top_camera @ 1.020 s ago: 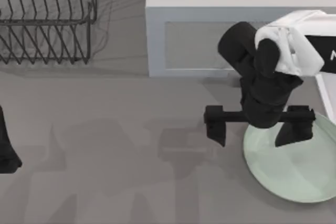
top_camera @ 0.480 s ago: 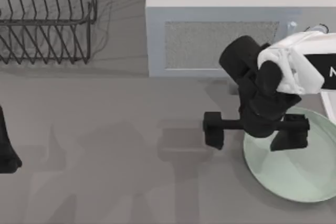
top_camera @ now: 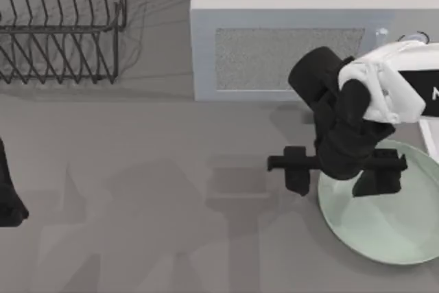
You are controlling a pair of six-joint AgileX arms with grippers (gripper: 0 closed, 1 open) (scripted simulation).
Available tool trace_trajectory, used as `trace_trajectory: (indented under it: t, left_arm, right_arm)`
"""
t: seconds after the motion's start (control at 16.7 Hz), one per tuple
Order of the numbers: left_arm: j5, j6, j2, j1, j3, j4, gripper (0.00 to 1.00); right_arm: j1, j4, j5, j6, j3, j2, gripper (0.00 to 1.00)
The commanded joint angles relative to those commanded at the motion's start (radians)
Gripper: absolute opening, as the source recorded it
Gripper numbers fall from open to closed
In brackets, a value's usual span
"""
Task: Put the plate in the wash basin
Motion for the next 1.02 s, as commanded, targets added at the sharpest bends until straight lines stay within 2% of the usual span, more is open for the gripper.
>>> trace_trajectory:
  t: [0.3,0.78,0.84,1.02]
  left_arm:
    - [0.000,0.000,0.000,0.000,0.000,0.000,1.00]
    - [0.000,0.000,0.000,0.000,0.000,0.000,1.00]
    - [0.000,0.000,0.000,0.000,0.000,0.000,1.00]
    - [0.000,0.000,0.000,0.000,0.000,0.000,1.00]
  right_arm:
    - [0.000,0.000,0.000,0.000,0.000,0.000,0.02]
    - [0.000,0.000,0.000,0.000,0.000,0.000,0.00]
    - [-0.017,-0.003,0.019,-0.009,0.010,-0.094,0.00]
    - [0.010,-0.039,0.022,0.007,0.046,-0.090,0.00]
